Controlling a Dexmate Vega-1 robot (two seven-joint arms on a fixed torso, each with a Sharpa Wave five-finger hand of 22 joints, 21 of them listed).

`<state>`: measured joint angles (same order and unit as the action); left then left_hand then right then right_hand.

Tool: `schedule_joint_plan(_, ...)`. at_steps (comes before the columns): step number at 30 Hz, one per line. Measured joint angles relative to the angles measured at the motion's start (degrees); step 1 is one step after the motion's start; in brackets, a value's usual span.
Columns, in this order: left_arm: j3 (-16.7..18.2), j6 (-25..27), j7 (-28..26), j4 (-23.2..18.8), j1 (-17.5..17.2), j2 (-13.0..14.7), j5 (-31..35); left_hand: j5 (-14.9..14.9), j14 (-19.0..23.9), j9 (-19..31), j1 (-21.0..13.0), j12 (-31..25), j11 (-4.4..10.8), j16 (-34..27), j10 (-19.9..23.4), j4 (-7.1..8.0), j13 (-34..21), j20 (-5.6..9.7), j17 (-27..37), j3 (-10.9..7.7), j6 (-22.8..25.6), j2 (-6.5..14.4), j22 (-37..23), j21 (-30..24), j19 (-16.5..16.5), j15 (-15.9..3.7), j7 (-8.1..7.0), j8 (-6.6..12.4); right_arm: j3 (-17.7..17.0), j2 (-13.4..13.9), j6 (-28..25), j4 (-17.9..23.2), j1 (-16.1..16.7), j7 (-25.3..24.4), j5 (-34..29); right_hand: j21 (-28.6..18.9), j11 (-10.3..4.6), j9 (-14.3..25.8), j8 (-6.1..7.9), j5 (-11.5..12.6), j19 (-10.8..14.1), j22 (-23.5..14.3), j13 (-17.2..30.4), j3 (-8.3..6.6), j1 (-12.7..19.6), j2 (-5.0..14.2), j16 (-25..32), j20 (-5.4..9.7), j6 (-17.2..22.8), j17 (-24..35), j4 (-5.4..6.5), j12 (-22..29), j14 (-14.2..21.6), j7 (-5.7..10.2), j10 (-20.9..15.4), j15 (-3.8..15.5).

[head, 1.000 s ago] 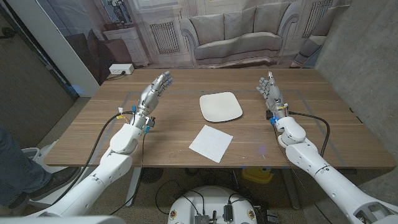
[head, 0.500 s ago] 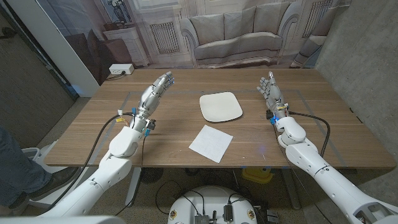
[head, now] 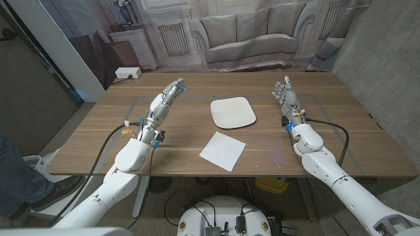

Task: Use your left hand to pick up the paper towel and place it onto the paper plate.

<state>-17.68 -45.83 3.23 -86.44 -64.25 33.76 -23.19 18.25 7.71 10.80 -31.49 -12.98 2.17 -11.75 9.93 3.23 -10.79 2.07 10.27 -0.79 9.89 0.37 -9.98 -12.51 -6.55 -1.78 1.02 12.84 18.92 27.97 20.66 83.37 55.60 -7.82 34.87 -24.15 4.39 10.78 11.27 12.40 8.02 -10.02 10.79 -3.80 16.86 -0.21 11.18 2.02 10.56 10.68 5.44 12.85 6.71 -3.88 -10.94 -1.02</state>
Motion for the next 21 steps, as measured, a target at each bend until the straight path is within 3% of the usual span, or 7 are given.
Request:
schedule_joint_plan(10, 1.0, -2.4, -2.0, -0.4, -1.6, -0.8, 3.7, 0.0, 1.7, 0.0, -0.6, 0.0, 0.9, 0.0, 1.7, -0.23, 0.0, 0.22, 0.0, 0.24, 2.1, -0.1, 0.0, -0.3, -1.6, -0.57, -0.6, 0.68, -0.1, -0.1, 0.3, 0.0, 0.2, 0.0, 0.1, 0.2, 0.0, 0.0, 0.0, 0.0, 0.3, 0.0, 0.0, 0.0, 0.0, 0.0, 0.0, 0.32, 0.1, 0.0, 0.0, 0.0, 0.2, 0.1, 0.0, -0.23)
schedule_joint_plan(21, 2.1, -4.1, -5.1, -0.6, -3.1, -1.6, 9.1, 0.4, 2.3, 0.0, -1.0, 0.0, 0.89, 0.0, 2.3, -0.71, 0.0, 0.19, 0.0, 0.24, 3.2, -0.2, 0.0, -0.3, -2.2, -0.59, -0.51, 0.67, -0.1, -0.2, 0.3, 0.1, 0.2, -0.1, 0.1, 0.4, 0.0, 0.0, 0.0, 0.0, 0.5, 0.0, 0.0, -0.01, 0.0, 0.0, 0.0, 0.11, 0.1, 0.0, 0.0, 0.0, 0.4, 0.1, 0.0, 0.0)
